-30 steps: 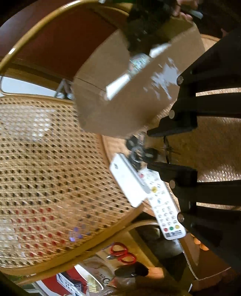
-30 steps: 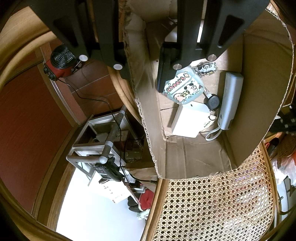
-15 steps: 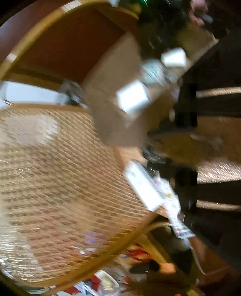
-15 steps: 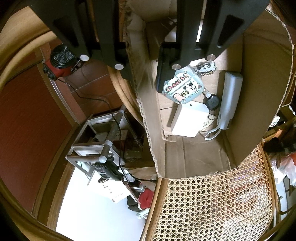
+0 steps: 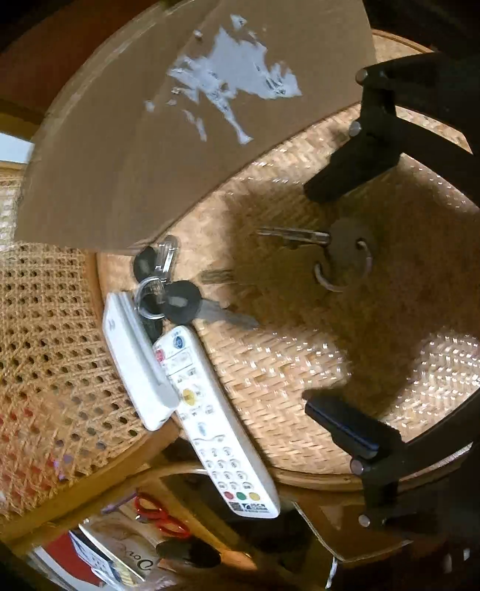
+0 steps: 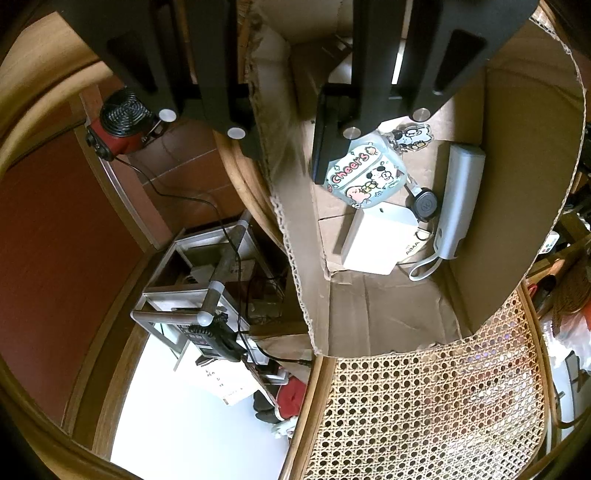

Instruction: Organize rigid objects

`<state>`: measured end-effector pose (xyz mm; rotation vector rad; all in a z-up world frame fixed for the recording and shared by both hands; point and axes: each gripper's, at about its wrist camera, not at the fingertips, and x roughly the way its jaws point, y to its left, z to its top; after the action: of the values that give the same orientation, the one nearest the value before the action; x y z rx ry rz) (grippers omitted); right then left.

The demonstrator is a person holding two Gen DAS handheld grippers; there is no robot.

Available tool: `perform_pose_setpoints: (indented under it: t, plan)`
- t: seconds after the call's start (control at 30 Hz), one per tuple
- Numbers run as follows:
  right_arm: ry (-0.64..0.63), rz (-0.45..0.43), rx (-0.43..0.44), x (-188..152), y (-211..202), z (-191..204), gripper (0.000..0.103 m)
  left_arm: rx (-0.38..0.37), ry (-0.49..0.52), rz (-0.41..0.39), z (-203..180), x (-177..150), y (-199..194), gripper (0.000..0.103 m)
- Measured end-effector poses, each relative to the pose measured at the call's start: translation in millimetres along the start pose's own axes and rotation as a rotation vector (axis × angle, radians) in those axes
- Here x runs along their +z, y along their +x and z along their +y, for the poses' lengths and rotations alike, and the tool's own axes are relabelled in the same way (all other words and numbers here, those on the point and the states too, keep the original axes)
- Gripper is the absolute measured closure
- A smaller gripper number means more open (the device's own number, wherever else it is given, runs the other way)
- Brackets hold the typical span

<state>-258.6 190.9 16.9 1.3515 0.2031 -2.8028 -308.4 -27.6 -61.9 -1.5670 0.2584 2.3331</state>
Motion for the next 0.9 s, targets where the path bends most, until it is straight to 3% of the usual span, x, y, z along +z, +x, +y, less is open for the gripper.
perform_pose_setpoints:
  t: [0.27, 0.3, 0.33, 0.37, 0.4, 0.7, 0.9]
  plan:
    - [0.000, 0.000, 0.000, 0.0, -0.2, 0.2, 0.083, 0.003, -0.016, -0.073, -6.3, -3.5, -6.3, 0.000]
    - [0.000, 0.000, 0.000, 0.1, -0.1, 0.2, 0.083, 0.003, -0.011, -0.081, -8.5, -3.4, -8.1, 0.009]
    - [-0.001, 0.000, 0.001, 0.1, 0.0, 0.1, 0.083, -0.002, -0.002, -0.108, -10.9, -3.5, -13.0, 0.027]
    - [0.000, 0.000, 0.000, 0.1, -0.1, 0.4, 0.083, -0.012, 0.012, -0.136, -14.6, -3.0, -20.2, 0.080]
    - [0.001, 0.000, -0.001, 0.1, 0.1, 0.4, 0.083, 0.015, 0.020, -0.131, -18.5, -2.1, -23.4, 0.093]
    - [0.000, 0.000, 0.001, -0.6, -0.8, -0.7, 0.083, -0.091, -0.057, -0.284, -15.6, 10.4, -68.9, 0.093]
    - [0.001, 0.000, 0.000, -0.6, -0.8, -0.7, 0.083, -0.182, -0.031, -0.394, -13.9, 38.4, -98.6, 0.093]
